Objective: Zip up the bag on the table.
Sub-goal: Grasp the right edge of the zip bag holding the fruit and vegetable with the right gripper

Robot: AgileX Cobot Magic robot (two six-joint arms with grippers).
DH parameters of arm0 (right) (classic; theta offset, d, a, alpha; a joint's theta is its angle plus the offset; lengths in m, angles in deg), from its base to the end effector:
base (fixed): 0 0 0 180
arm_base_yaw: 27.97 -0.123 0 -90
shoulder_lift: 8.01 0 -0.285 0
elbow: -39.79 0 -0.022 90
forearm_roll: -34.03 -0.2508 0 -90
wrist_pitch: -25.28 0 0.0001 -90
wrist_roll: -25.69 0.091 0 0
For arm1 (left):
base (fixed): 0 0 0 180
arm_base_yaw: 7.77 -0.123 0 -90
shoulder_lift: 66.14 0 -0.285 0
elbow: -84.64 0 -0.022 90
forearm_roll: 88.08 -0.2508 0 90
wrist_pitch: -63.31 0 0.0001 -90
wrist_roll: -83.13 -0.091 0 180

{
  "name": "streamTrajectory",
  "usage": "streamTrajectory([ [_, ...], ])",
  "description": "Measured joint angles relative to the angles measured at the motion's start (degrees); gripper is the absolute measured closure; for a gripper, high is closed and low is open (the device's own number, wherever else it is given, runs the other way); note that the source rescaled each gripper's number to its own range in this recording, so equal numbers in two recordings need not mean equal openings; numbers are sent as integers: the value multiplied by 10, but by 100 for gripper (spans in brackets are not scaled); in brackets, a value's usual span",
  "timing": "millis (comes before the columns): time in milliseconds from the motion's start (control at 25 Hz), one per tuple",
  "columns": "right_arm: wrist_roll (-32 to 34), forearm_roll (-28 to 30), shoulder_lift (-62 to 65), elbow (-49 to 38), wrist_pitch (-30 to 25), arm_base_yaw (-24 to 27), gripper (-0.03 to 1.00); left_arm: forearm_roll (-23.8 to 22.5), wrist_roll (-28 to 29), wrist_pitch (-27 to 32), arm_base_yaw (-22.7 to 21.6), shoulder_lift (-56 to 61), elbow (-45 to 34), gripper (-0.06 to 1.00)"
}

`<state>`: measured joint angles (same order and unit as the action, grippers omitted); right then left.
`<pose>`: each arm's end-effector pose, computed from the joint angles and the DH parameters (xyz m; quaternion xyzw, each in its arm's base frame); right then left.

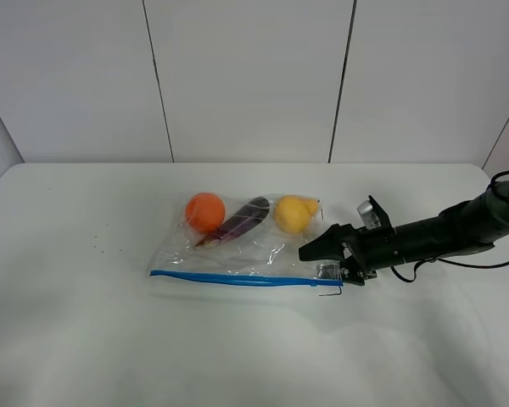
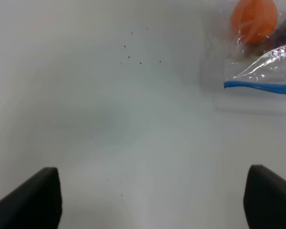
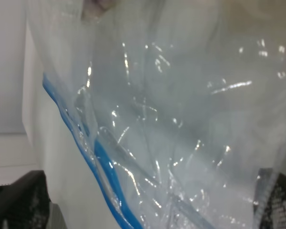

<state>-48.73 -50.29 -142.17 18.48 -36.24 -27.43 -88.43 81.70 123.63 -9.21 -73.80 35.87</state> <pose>0.3342 0.0765 0.0657 -0.0303 0.8568 0.5065 0.0921 -0.0044 0.0004 0.2770 -0.0002 0.8515 0.0162 0.5241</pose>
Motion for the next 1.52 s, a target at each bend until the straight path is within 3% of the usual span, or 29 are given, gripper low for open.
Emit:
streamTrajectory([
  [160, -1, -1, 0, 0, 0, 0, 13, 0, 0, 0, 0, 0, 0, -6],
  [400, 2, -1, 0, 0, 0, 0, 43, 0, 0, 0, 0, 0, 0, -6],
  [480, 3, 0, 0, 0, 0, 0, 48, 0, 0, 0, 0, 0, 0, -6],
  [1160, 18, 29, 0, 0, -1, 0, 53, 0, 0, 0, 0, 0, 0, -6],
  [1360, 18, 29, 0, 0, -1, 0, 66, 0, 0, 0, 0, 0, 0, -6],
  [1520, 18, 29, 0, 0, -1, 0, 69, 0, 0, 0, 0, 0, 0, -6],
])
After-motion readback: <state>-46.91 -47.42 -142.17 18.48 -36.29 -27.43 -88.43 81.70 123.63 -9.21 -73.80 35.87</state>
